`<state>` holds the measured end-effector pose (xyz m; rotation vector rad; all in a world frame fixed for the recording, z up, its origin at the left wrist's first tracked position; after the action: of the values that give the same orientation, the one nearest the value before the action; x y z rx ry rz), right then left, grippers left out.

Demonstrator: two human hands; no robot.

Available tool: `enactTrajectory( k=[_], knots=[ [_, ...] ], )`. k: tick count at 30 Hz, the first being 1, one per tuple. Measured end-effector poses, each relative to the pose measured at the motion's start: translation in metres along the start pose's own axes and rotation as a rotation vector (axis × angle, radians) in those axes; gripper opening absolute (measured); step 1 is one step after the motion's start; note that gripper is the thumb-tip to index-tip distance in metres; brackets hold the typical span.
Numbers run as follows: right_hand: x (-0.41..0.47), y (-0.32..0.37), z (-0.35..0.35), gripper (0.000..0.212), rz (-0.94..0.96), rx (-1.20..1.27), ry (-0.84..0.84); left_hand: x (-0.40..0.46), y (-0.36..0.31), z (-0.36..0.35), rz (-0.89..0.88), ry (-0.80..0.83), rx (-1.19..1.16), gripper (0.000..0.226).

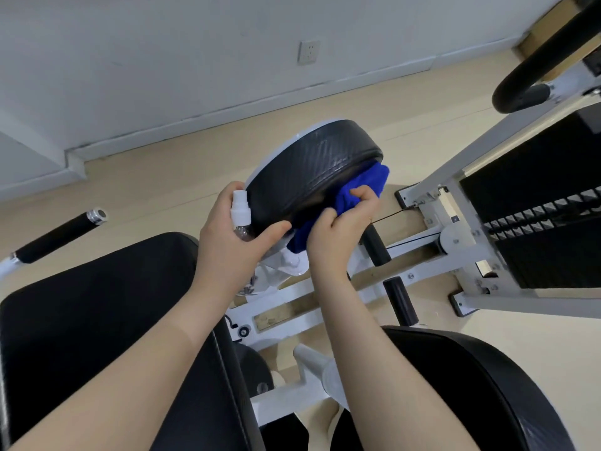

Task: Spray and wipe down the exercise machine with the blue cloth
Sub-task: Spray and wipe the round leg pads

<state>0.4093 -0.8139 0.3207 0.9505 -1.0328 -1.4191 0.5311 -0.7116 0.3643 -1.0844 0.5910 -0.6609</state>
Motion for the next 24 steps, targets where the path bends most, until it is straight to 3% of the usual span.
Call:
enactTrajectory(
  k=[4,6,11,13,15,18,20,24],
  knots=[
    [0.025,-0.058,-0.019,0.038,-0.409,-0.166,0.222,0.004,0.001,-0.001,0.001,0.012,-0.013,0.042],
    [0.030,-0.056,-0.016,0.035,-0.432,-0.235,0.305,0.005,0.002,0.000,-0.007,-0.003,-0.017,0.042],
    [0.012,0.029,0.015,0.044,0.064,0.112,0.074,-0.002,0.001,-0.001,-0.009,-0.021,-0.039,0.043],
    [0.006,0.038,0.015,0.046,0.149,0.074,0.015,0.000,0.001,-0.001,-0.010,-0.012,-0.015,0.043],
    [0.013,0.005,0.002,0.047,0.010,-0.040,0.011,0.002,0.001,0.000,-0.001,-0.004,-0.004,0.042],
    [0.020,-0.051,-0.018,0.040,-0.458,-0.053,0.148,0.005,0.004,0.000,0.017,-0.007,-0.006,0.045],
    [0.020,-0.056,-0.019,0.041,-0.518,-0.106,0.193,0.006,0.004,0.000,0.012,-0.011,-0.009,0.046],
    [0.003,-0.005,0.008,0.061,-0.115,0.027,0.025,0.002,0.003,-0.001,-0.004,-0.020,-0.011,0.043]
  ],
)
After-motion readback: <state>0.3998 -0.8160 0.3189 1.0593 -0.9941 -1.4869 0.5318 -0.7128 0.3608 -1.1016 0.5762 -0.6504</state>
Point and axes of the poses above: each hand's wrist, its own x-axis towards the middle knuckle, its own z-axis out of the back of the hand, y = z × x, the point moved 5 cm from there along x, towards the middle knuckle, and after that the axes turned 2 degrees about -y, right-handed, at the moved point
